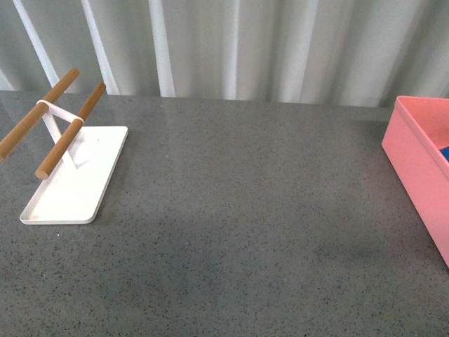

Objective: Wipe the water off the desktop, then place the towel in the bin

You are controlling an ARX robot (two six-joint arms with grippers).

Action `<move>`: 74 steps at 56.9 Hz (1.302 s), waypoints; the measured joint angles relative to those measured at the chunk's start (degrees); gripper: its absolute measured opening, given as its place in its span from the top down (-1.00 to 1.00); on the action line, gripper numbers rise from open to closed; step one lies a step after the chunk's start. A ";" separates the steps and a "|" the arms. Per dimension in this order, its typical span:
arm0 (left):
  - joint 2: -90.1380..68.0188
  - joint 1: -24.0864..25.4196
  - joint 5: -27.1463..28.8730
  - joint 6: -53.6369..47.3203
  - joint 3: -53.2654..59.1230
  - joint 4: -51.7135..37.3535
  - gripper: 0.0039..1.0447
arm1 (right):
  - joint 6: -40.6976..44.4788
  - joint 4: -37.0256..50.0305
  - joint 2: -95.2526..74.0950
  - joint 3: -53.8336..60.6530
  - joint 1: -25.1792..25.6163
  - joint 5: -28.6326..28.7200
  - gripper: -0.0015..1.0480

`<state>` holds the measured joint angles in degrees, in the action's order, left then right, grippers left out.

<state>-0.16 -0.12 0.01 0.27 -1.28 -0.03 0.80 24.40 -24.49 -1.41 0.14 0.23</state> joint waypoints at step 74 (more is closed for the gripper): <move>0.04 0.00 0.00 0.00 -0.02 0.00 -0.88 | -0.22 -24.33 24.24 0.00 0.00 -0.17 -0.33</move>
<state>-0.12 -0.12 0.01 0.27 -1.30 -0.03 0.58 0.08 -0.25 -1.41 0.14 0.05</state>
